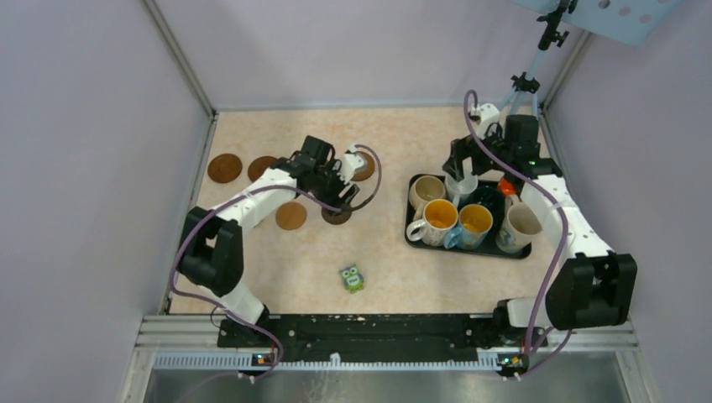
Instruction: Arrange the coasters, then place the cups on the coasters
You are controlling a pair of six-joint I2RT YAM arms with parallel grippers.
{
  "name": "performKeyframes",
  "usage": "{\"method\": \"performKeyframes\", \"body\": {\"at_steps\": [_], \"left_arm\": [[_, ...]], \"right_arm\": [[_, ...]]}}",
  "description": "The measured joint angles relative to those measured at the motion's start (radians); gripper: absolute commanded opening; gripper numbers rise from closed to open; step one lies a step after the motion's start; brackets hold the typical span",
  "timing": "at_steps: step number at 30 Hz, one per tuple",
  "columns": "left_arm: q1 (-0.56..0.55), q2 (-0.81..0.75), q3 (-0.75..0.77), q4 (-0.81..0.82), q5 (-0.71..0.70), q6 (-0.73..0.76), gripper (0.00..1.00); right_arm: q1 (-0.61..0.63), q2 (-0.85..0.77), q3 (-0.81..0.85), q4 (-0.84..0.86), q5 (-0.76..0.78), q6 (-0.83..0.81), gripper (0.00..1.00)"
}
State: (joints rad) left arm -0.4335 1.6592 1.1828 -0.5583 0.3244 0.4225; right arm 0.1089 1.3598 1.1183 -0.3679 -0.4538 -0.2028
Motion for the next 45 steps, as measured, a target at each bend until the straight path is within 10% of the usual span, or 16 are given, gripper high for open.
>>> {"method": "performKeyframes", "body": {"at_steps": [20,45], "left_arm": [[-0.408,0.228,0.364,-0.109,0.069,-0.008,0.77],[-0.436,0.281,0.406,-0.109,0.077,-0.029,0.80]], "right_arm": [[-0.466,-0.094,0.019,-0.134,-0.125,0.047,0.94],[-0.639,0.202,-0.104,-0.102,0.264,-0.356,0.01]]}}
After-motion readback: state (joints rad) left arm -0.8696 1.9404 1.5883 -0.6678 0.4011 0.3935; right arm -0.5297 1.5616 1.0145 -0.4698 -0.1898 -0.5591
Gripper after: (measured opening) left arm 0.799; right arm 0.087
